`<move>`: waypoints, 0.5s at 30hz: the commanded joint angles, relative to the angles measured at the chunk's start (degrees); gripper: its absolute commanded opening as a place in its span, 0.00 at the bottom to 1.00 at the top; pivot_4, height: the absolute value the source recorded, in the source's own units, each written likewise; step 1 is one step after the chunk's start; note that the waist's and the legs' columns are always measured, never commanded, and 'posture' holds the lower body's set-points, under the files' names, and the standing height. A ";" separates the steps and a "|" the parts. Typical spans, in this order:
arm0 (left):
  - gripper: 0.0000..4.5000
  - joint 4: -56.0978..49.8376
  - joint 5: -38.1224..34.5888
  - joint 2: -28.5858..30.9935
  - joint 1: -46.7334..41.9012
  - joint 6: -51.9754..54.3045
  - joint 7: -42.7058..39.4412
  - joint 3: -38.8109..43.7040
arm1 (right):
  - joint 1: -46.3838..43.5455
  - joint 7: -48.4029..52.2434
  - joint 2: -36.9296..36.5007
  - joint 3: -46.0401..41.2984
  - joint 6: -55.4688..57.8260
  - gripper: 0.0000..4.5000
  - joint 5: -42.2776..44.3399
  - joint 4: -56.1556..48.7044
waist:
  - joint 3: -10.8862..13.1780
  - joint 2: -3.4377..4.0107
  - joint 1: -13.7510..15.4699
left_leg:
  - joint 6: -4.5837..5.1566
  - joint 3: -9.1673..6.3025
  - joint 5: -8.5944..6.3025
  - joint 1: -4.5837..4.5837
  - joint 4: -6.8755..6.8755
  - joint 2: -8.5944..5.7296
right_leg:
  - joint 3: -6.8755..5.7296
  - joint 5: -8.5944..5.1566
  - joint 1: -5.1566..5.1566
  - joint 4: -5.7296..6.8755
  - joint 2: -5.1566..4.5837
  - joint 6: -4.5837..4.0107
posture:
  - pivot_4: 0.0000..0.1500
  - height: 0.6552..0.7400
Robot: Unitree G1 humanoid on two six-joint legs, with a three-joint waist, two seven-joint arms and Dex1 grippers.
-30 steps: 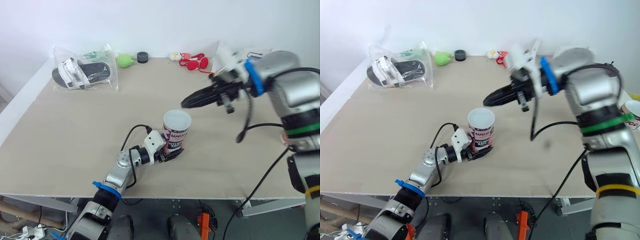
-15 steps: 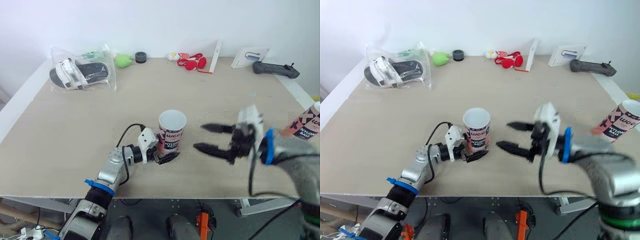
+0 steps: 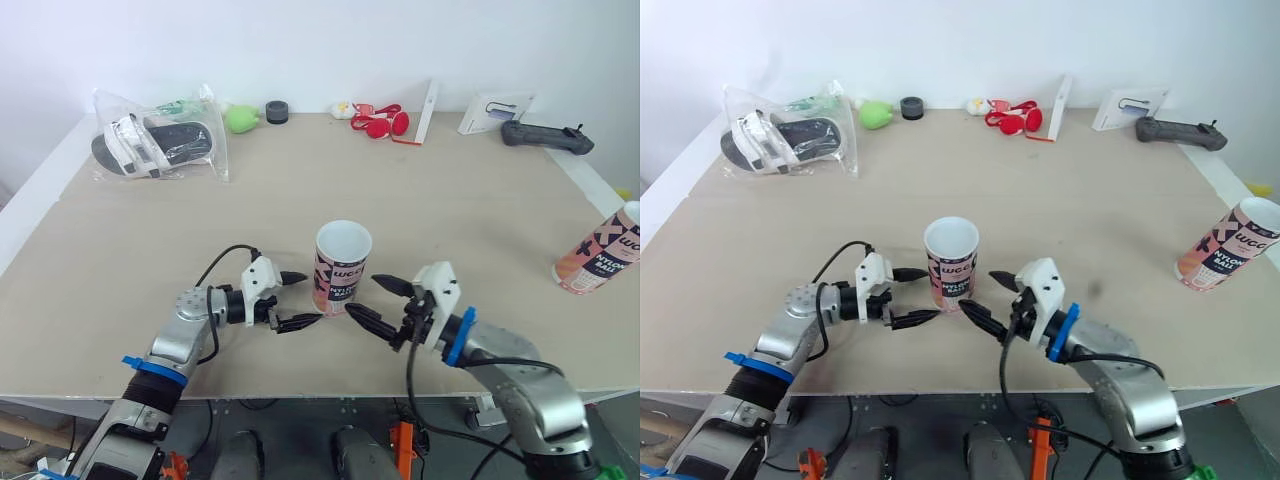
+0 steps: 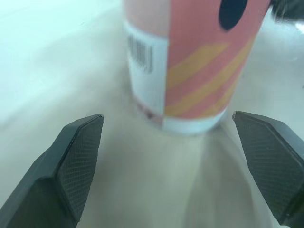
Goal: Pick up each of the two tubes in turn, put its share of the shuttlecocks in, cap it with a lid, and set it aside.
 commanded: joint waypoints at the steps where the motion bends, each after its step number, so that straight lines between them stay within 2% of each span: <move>1: 1.00 -10.04 -5.73 3.97 0.89 6.16 -0.86 4.80 | -1.70 -0.19 1.36 1.62 -3.44 0.97 -1.65 1.53 | 0.10 -0.05 -0.08 | 0.00 -0.02 0.00 -0.04 0.00 0.01 | -0.04 -0.01 -0.01 0.00 -0.01 0.00 | 1.00 1.00; 7: 1.00 -24.87 -20.68 13.56 2.05 25.04 -0.48 13.90 | -5.92 -0.55 3.46 3.27 -4.92 0.97 -3.38 6.03 | 0.39 -0.28 -0.18 | -0.02 -0.07 -0.01 -0.14 0.04 0.03 | -0.10 0.00 -0.06 -0.01 -0.03 0.01 | 1.00 1.00; 11: 1.00 -28.01 -25.41 16.72 2.54 29.92 0.01 16.85 | -8.00 -0.30 5.06 4.72 -6.93 0.97 -5.08 9.29 | 0.44 -0.29 -0.15 | -0.05 -0.08 -0.03 -0.12 0.03 0.03 | -0.15 -0.07 -0.04 0.00 -0.04 -0.02 | 1.00 1.00; 15: 1.00 -29.24 -27.89 17.25 2.00 32.15 0.64 17.70 | -10.31 -0.75 7.14 6.18 -9.90 0.97 -7.45 13.67 | 0.45 -0.31 -0.17 | -0.06 -0.11 -0.03 -0.13 0.03 0.02 | -0.17 -0.07 -0.05 0.00 -0.04 -0.03 | 1.00 1.00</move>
